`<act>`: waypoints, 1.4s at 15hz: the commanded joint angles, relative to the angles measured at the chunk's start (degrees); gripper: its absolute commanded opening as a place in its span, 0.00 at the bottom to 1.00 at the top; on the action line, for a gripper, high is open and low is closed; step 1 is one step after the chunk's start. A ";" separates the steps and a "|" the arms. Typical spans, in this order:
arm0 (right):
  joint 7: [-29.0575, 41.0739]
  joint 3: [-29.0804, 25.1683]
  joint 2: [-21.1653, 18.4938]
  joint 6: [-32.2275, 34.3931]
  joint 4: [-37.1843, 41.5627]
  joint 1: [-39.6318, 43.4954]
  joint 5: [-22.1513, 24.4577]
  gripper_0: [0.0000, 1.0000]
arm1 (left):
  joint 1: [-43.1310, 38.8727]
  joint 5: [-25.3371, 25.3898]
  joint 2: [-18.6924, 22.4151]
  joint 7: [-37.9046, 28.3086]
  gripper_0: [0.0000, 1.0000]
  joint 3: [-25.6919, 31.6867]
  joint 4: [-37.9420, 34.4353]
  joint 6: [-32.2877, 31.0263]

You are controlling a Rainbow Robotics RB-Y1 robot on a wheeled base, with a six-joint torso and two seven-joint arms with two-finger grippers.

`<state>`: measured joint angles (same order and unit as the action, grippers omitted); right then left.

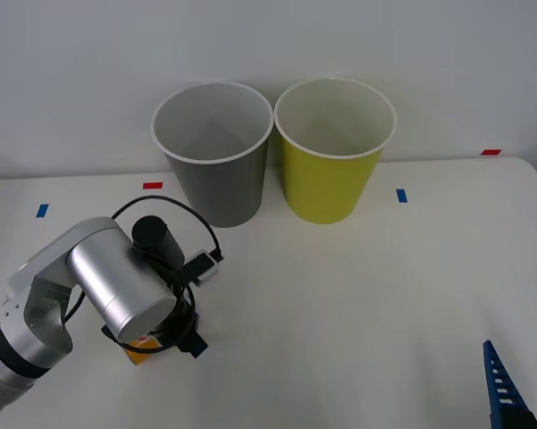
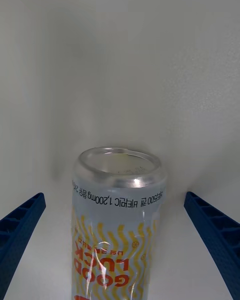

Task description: Put cans in the gray bin and PET bottles in the light green bin.

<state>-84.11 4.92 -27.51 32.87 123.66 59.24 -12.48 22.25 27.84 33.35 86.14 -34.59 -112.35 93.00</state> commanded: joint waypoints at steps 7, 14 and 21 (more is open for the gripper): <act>0.00 0.00 0.00 0.00 0.00 0.00 -0.01 1.00 | 0.86 2.04 -0.04 0.08 1.00 1.01 1.96 0.60; 0.00 0.00 0.00 0.00 0.00 0.00 -0.01 1.00 | 0.95 4.50 -0.48 -0.27 1.00 1.19 2.57 0.60; 0.00 0.00 0.00 0.00 0.00 0.00 -0.01 1.00 | 0.95 4.41 -0.48 0.61 0.03 1.63 3.01 0.60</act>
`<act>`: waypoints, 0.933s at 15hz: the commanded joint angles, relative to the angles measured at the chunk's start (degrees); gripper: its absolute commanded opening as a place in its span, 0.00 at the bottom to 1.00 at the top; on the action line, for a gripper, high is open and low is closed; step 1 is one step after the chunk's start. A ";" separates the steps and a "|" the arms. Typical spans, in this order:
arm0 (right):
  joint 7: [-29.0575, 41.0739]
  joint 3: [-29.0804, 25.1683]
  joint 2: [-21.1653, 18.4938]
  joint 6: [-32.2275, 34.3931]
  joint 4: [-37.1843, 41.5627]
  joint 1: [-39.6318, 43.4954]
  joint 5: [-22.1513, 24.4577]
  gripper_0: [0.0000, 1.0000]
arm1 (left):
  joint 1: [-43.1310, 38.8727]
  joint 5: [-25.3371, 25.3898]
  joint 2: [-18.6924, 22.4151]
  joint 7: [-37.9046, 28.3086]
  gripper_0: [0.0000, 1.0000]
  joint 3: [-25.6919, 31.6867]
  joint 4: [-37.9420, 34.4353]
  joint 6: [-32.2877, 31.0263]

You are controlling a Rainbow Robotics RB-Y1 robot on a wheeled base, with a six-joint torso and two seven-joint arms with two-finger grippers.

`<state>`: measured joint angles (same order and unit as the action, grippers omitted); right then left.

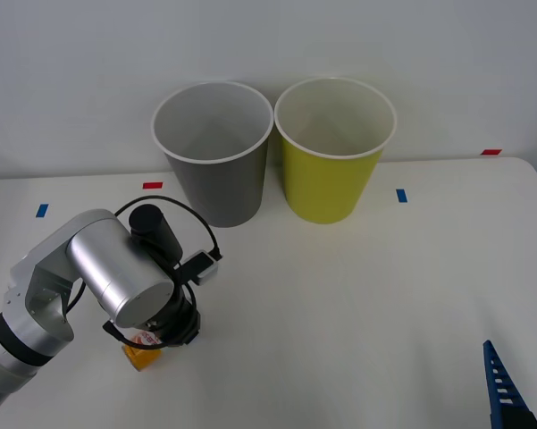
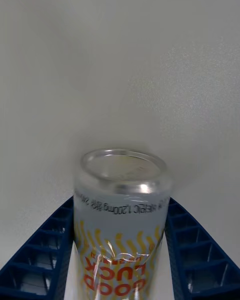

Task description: Put cans in the gray bin and PET bottles in the light green bin.

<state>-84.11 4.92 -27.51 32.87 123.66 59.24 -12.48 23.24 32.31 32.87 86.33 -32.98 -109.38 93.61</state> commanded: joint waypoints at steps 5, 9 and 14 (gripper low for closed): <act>0.00 0.00 0.00 0.00 0.00 0.00 0.00 1.00 | -0.04 -0.23 0.00 -0.03 0.02 0.02 -0.05 -0.09; 0.00 0.00 0.00 0.00 0.00 0.00 0.00 1.00 | -1.36 -1.64 1.76 -0.82 0.02 0.54 -4.88 -2.38; 0.00 0.00 0.00 0.00 0.00 0.00 0.00 1.00 | -11.20 -4.19 2.20 2.08 0.01 8.10 -17.45 -11.52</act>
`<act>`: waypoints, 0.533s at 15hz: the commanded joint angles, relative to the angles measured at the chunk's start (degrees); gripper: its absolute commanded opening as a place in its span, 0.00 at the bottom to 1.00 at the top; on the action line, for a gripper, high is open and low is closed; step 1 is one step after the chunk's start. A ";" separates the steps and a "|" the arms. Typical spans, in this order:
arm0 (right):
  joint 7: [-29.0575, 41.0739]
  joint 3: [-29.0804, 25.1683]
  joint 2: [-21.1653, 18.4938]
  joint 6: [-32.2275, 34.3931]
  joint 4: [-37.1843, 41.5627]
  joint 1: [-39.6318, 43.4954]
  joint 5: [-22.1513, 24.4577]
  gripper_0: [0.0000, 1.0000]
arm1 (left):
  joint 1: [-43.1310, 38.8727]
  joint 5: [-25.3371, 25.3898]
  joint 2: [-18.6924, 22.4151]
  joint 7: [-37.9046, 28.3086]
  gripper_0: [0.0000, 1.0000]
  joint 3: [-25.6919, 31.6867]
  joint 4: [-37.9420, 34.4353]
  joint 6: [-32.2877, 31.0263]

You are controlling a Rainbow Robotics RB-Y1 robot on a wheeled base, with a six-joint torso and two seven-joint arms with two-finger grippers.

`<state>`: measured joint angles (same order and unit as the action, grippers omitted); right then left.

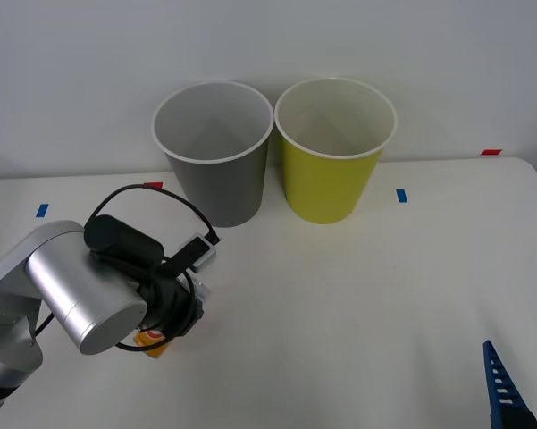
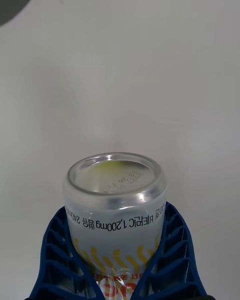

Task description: Put cans in the gray bin and PET bottles in the light green bin.

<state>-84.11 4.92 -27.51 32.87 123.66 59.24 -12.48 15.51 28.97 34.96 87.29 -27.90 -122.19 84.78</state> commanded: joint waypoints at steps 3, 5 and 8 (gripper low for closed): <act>0.00 0.00 0.00 0.00 0.00 0.00 0.00 1.00 | -6.90 -1.10 -0.24 1.92 0.00 7.42 -12.72 -4.71; 0.00 0.00 0.00 0.00 0.00 0.00 0.00 1.00 | -8.21 -1.10 -0.42 1.92 0.00 9.88 -17.91 -6.47; 0.00 0.00 0.00 0.00 0.00 0.00 0.00 1.00 | -8.74 3.82 -4.11 2.09 0.00 16.65 -21.16 -6.47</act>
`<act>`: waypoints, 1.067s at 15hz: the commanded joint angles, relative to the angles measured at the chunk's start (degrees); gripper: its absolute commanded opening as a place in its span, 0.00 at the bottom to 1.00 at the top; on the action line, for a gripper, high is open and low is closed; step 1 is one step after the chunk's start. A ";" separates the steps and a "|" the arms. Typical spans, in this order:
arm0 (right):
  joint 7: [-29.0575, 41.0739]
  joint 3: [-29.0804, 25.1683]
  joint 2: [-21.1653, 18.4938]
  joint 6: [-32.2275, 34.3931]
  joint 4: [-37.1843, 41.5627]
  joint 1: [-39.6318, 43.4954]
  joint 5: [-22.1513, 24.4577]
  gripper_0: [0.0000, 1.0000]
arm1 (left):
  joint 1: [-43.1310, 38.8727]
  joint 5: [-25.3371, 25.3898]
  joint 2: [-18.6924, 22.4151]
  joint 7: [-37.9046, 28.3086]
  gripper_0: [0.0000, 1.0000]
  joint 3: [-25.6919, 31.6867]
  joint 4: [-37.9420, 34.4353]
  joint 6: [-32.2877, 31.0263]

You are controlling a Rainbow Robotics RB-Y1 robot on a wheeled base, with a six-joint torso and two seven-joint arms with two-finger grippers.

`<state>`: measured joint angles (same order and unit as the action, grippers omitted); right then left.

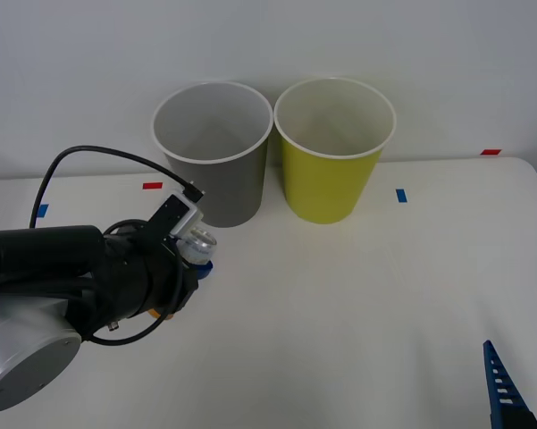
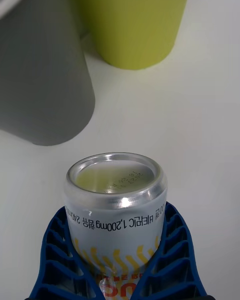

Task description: Put cans in the gray bin and PET bottles in the light green bin.

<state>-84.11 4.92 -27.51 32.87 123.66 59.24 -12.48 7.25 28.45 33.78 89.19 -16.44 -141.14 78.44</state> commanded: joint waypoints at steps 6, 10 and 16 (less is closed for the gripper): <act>0.00 0.00 0.00 0.00 0.00 0.00 0.00 1.00 | -0.22 14.35 -11.28 1.33 0.00 20.66 -8.86 -0.75; 0.00 0.00 0.00 0.00 0.00 0.00 0.00 1.00 | 4.26 20.15 -13.91 2.83 0.00 30.76 -8.86 -0.66; 0.00 0.00 0.00 0.00 0.00 0.00 0.00 1.00 | 13.40 21.91 -12.86 1.24 0.00 37.53 -8.86 1.98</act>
<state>-84.11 4.92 -27.51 32.87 123.66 59.24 -12.48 19.29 50.39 20.88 90.75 20.49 -150.01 79.79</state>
